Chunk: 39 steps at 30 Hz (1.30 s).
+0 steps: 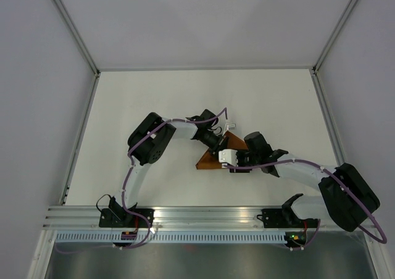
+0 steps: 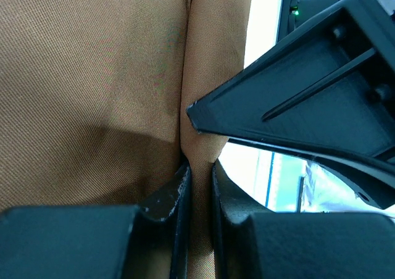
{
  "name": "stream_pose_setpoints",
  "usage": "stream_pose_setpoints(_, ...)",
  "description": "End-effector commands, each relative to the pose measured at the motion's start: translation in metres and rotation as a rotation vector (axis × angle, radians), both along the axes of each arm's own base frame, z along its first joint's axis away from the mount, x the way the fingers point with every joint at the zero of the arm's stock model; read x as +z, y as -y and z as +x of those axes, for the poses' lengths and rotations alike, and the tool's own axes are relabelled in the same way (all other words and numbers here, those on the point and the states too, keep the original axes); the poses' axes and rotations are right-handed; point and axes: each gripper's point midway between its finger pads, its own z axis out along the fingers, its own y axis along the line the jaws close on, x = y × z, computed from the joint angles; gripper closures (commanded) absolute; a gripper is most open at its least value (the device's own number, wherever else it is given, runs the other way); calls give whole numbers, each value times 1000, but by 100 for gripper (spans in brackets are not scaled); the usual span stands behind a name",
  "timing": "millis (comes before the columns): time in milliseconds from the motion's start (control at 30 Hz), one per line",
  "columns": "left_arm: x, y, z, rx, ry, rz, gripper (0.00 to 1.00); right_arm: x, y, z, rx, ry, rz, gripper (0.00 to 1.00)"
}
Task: Fold the napkin, place the utensils inside, and roll it up
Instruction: Roll the napkin with the utensil
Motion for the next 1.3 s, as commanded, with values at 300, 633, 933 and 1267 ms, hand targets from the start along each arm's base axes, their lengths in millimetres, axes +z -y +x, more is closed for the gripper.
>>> stream_pose_setpoints(300,-83,-45,-4,104,28,403,79,-18,3,-12,30,-105,-52,73)
stream_pose_setpoints(633,-29,-29,39,291,69,300,57,-32,16,-28,66,-304,-65,89)
stream_pose_setpoints(933,19,-44,88,516,246,251,53,-30,22,-29,99,-498,-41,90)
stream_pose_setpoints(1267,77,-95,126,862,603,136,52,-29,23,-21,143,-696,-53,91)
